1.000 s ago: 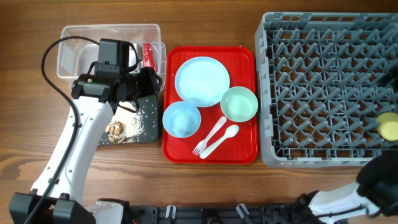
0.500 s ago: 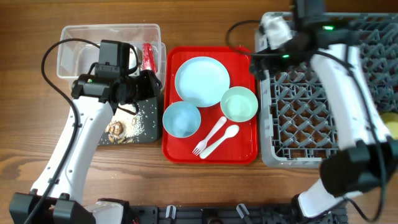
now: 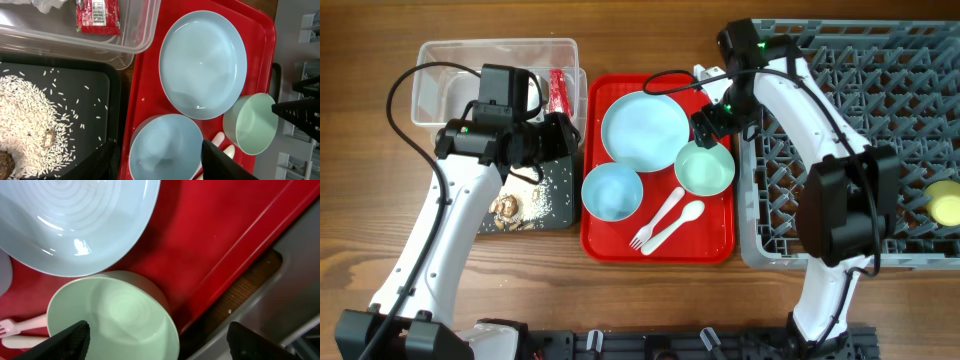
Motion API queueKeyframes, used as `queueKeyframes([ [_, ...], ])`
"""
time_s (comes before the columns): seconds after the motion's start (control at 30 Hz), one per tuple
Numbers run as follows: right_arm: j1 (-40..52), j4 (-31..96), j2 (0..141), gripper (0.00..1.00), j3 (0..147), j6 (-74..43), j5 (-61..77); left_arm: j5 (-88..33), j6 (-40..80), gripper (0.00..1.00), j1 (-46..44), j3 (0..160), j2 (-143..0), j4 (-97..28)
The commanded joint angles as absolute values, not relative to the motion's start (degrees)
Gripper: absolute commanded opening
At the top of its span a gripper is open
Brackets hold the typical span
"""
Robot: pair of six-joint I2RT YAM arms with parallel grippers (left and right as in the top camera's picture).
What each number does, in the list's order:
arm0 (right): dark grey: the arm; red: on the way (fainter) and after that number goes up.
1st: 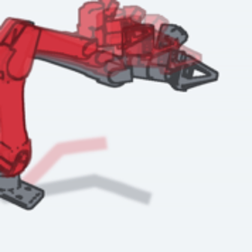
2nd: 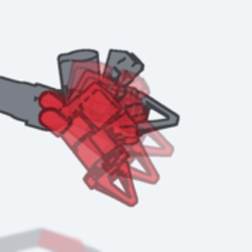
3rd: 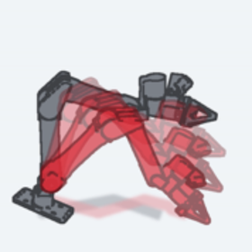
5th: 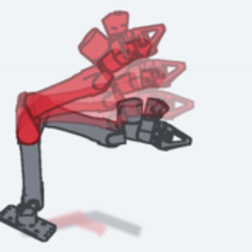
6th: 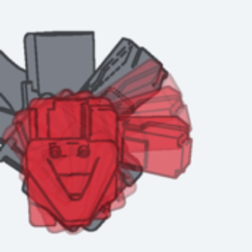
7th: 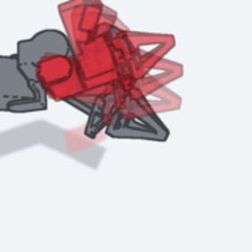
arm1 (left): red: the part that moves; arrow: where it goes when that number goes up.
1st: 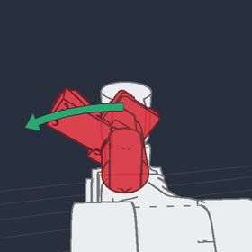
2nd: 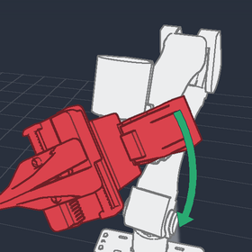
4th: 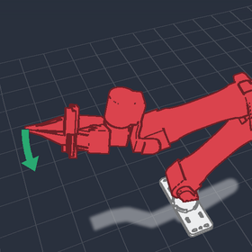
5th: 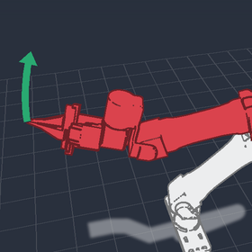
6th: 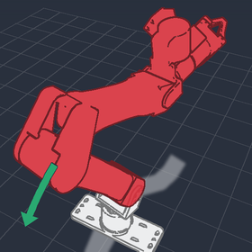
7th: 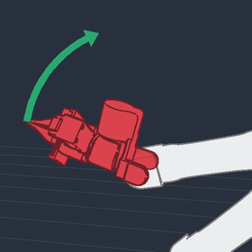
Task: Sort waste into correct bins and load items into the dishwasher rack
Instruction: 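Grasp the mint green bowl rim with right gripper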
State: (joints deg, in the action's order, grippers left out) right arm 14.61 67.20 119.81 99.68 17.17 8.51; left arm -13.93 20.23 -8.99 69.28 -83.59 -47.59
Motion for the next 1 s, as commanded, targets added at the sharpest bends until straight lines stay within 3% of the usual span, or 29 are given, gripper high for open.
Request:
queueKeyframes([
  [0.0,14.24,66.65,121.75,0.88,96.75,15.51,7.73,-13.39,19.73,0.54,-9.10,69.43,-83.26,-47.68],
  [0.27,14.31,63.35,121.80,0.84,91.22,13.23,7.77,-13.39,19.73,0.54,-9.10,69.43,-83.26,-47.66],
  [0.37,14.31,63.29,121.80,0.77,91.02,12.86,7.77,-13.39,19.73,0.54,-9.10,69.43,-83.26,-47.66],
  [0.73,14.28,63.94,121.67,0.04,91.07,10.35,7.38,-13.39,19.73,0.54,-9.10,69.43,-83.26,-47.66],
  [0.97,13.89,65.73,113.97,0.04,94.98,5.37,1.04,-13.39,19.73,0.54,-9.10,69.43,-83.26,-47.66],
])
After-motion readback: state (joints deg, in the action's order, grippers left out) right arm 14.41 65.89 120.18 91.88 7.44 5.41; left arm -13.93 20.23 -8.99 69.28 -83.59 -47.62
